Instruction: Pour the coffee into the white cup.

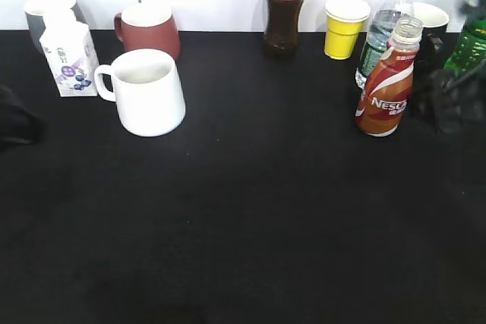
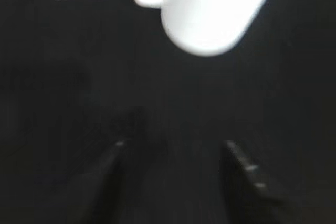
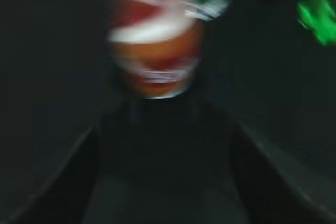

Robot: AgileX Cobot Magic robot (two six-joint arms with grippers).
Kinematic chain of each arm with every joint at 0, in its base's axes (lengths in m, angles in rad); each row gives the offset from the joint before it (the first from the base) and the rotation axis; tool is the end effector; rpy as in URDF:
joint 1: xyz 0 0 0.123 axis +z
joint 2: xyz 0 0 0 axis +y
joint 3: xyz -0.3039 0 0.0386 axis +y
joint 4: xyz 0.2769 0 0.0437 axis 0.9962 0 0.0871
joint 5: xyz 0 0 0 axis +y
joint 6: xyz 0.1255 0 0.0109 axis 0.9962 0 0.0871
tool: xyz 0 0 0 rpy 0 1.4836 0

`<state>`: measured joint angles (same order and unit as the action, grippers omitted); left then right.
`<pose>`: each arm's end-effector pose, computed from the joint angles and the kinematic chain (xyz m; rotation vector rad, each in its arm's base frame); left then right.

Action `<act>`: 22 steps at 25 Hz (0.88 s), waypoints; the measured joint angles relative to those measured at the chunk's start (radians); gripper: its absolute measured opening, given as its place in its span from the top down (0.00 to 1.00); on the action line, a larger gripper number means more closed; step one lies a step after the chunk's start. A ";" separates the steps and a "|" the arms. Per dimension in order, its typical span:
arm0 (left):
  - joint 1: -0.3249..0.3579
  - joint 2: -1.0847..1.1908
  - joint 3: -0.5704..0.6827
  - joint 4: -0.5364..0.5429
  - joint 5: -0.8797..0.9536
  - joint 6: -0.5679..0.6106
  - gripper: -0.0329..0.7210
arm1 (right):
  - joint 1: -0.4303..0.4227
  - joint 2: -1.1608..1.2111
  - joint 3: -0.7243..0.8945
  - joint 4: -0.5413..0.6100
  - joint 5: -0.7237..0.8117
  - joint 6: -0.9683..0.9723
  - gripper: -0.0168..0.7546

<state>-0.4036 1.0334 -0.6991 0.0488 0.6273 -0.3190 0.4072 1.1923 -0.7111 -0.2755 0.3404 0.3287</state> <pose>0.2169 -0.0887 0.2576 0.1399 2.4586 -0.2664 0.2647 0.1017 0.2472 -0.3403 2.2684 0.1425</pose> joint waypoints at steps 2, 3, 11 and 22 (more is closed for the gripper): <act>0.000 -0.128 -0.023 0.000 0.125 0.091 0.31 | 0.053 -0.157 -0.009 0.025 0.098 0.000 0.22; 0.000 -0.210 -0.024 0.000 0.177 0.134 0.31 | 0.056 -0.248 -0.012 0.050 0.168 0.000 0.22; -0.004 -0.876 0.145 -0.069 0.481 0.268 0.31 | 0.058 -0.992 0.166 0.089 0.765 -0.028 0.22; -0.004 -0.949 0.182 -0.078 0.439 0.290 0.37 | 0.059 -1.144 0.206 0.174 0.706 -0.206 0.22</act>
<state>-0.4079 0.0847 -0.5171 -0.0290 1.0665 -0.0288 0.4666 0.0482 -0.5053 -0.1020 1.0460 0.1230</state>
